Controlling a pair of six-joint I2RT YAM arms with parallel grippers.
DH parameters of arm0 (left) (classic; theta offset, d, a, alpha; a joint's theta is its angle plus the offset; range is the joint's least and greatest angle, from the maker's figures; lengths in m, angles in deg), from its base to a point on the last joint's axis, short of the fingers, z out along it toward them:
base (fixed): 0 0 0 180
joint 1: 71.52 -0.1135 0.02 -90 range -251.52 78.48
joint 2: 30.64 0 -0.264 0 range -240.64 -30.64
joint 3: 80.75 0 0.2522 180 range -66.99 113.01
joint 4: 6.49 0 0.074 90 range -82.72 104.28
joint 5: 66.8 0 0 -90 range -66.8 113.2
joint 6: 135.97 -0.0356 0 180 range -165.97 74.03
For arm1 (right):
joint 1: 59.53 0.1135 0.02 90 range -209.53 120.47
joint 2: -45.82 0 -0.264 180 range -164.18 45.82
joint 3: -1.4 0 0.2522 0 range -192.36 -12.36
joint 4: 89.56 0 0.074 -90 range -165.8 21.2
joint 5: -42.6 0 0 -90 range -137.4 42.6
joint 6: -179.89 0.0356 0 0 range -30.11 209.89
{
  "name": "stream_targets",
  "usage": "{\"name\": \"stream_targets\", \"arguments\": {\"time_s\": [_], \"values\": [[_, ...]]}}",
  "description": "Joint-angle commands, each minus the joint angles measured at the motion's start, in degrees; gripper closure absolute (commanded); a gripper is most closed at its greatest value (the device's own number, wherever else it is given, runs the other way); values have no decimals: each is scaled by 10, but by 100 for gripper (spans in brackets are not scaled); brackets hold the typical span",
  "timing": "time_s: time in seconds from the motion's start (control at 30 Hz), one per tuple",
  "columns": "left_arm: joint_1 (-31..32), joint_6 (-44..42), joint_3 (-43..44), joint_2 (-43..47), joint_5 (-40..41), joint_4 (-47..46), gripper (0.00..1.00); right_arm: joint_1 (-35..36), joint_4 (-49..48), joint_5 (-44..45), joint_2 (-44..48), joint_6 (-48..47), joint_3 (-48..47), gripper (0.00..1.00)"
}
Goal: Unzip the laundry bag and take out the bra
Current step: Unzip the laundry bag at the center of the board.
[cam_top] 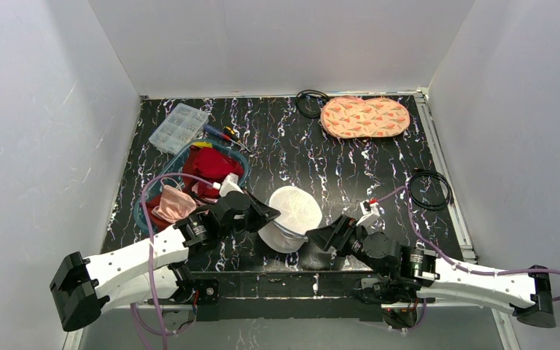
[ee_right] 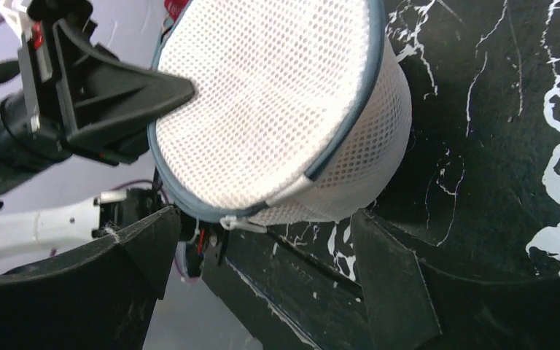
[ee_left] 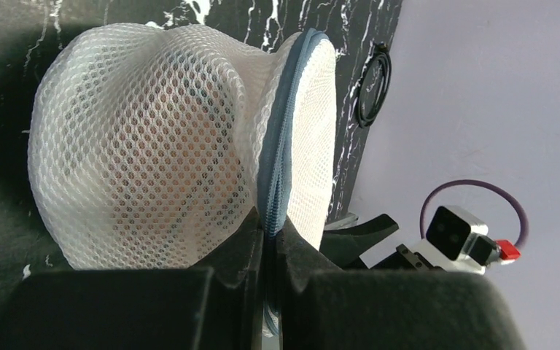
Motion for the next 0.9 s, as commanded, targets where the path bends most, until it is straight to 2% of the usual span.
{"name": "stream_targets", "arguments": {"time_s": [0.0,0.1,0.17,0.33,0.53,0.6,0.67,0.73,0.83,0.87], "values": [[12,-28,-14,1,35,-63,100,2,-54,82,-23,56,-12,7],[16,-17,-37,4,40,-84,100,2,-75,96,-59,62,-20,14],[17,-16,-43,4,42,-84,100,2,-94,104,-77,62,-20,22],[26,-15,-52,4,49,-85,100,1,-134,115,-105,47,-22,57],[29,-22,-63,13,47,-80,99,-6,-146,92,-134,-17,-41,87],[30,-38,-67,26,41,-72,86,-21,-134,64,-146,-81,-60,98],[29,-98,-53,42,26,-49,60,-49,-100,8,-168,-167,-110,99],[29,-147,-16,57,29,45,41,-85,-63,-63,-194,-235,-159,99],[29,-213,39,83,40,160,24,-135,17,-154,-230,-332,-236,99],[28,-228,53,94,45,190,22,-145,36,-187,-247,-363,-263,99]]}}
